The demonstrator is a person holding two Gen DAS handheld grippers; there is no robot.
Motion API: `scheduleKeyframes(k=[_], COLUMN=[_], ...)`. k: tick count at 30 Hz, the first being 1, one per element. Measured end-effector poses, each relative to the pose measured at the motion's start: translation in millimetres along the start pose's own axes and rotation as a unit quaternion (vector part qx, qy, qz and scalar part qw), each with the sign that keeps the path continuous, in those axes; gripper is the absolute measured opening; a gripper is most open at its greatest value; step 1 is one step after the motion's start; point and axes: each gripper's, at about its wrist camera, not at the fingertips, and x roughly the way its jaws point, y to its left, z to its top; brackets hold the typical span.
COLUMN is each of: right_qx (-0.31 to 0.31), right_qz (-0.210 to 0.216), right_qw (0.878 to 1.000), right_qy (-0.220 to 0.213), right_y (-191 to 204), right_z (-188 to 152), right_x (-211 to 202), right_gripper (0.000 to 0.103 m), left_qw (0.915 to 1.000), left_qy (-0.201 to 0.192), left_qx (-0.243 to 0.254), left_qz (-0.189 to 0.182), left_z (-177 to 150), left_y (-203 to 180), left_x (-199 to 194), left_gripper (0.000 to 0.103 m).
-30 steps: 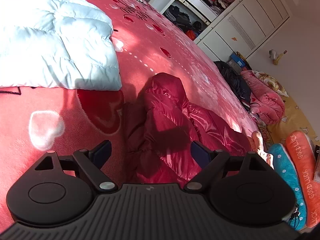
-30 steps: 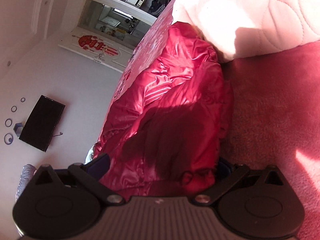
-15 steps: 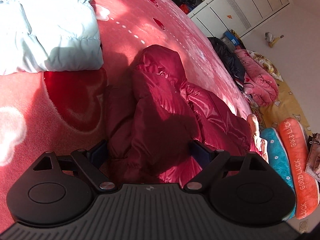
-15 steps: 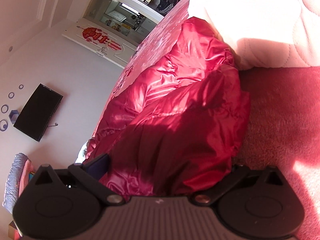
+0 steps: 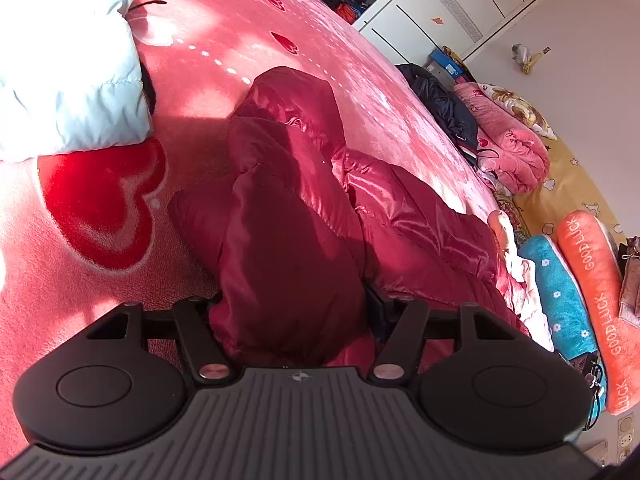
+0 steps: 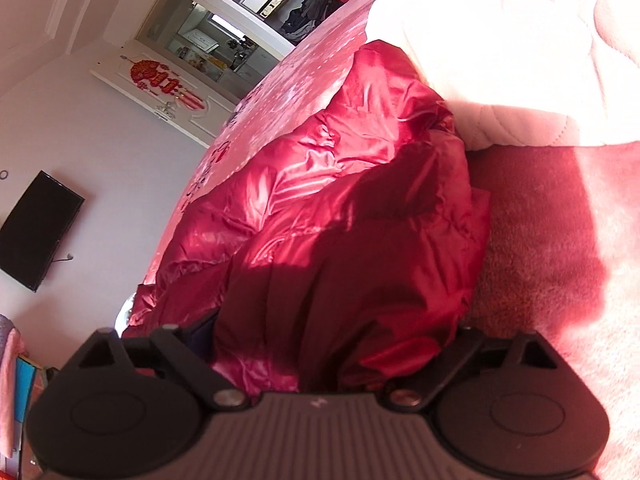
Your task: Fold large clothes
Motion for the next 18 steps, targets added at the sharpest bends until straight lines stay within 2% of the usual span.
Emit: scheduleKeyframes(k=[3,7,10,14,18], right_qx=[-0.013,-0.059,-0.111,-0.194,-0.220], right_qz=[-0.031,-0.094,-0.144,-0.202,-0.220], right_qw=[0.999,0.994,0.983,0.958,0.947], right_qy=[-0.006,-0.021,-0.036,-0.060,-0.085], right_y=[13,41,67,103,118], right_z=[-5,-12,-21,-36,-40], right_x=[-2,-5,-6,-6,-11], right_gripper=[0.072,0.059,0.048,0.036,0.030], left_qw=[0.9999,0.9991,0.9984,0.9975,0.9962], left_qy=[-0.011,-0.027,-0.036,-0.049,-0.069], left_qx=[0.007,0.031,0.041,0.049,0.053], left_qz=[0.003,0.009,0.012,0.010,-0.007], left_z=[-2,-7,-9,-9,-7], left_y=[-2,-11,-14,-18,-17], left_x=[-5,-11,-15,-22,-37], left_gripper=[0.054,0.044,0.040,0.036,0.033])
